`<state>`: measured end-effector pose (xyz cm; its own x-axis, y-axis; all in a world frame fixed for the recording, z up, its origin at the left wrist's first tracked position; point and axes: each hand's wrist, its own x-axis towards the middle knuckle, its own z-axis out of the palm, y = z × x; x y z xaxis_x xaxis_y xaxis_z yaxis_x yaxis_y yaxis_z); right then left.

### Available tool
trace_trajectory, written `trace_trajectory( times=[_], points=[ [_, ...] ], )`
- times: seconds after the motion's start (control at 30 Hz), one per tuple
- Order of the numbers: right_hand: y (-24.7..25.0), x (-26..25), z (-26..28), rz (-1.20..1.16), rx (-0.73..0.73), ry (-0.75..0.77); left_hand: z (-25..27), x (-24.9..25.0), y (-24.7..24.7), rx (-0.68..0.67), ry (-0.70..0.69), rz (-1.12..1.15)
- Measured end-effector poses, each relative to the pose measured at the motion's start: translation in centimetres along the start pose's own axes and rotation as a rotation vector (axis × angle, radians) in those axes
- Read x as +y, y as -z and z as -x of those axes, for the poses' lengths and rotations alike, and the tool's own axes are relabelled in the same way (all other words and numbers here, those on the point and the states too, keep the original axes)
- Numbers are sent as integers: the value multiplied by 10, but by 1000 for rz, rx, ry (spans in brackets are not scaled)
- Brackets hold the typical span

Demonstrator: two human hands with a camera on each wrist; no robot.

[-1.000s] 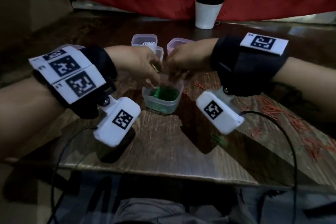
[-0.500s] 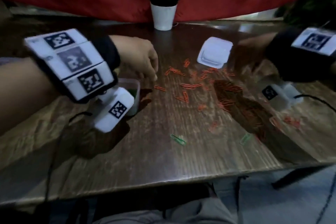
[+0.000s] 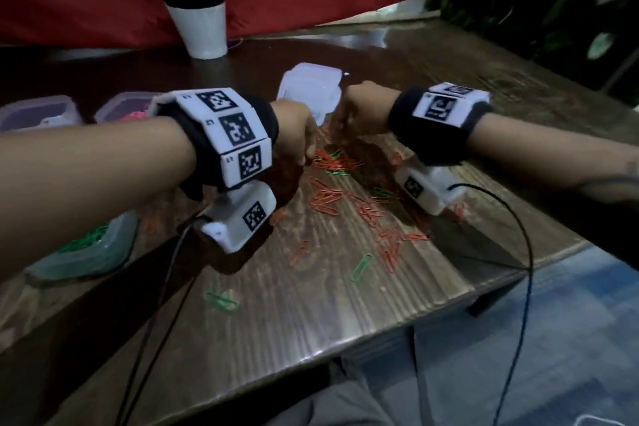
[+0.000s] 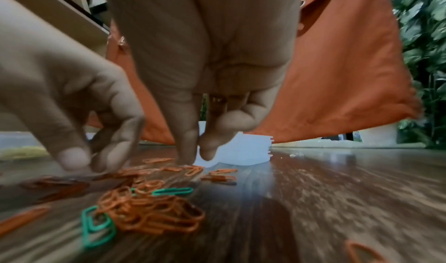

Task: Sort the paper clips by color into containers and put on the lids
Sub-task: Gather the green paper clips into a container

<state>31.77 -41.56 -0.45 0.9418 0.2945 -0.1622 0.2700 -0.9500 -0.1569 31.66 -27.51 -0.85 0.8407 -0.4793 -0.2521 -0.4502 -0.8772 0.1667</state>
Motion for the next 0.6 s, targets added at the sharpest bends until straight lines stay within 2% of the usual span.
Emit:
trace_trajectory(
  times=[0.1, 0.4, 0.5, 0.6],
  points=[
    [-7, -4, -17, 30, -75, 10, -15, 6, -4, 100, 17, 23],
    [-17, -3, -21, 68, -114, -24, -24, -5, -16, 66, 82, 302],
    [-12, -8, -19, 5, -133, -24, -20, -11, -17, 62, 108, 308],
    [-10, -16, -18, 108, -173, -25, -17, -15, -20, 59, 130, 295]
  ],
)
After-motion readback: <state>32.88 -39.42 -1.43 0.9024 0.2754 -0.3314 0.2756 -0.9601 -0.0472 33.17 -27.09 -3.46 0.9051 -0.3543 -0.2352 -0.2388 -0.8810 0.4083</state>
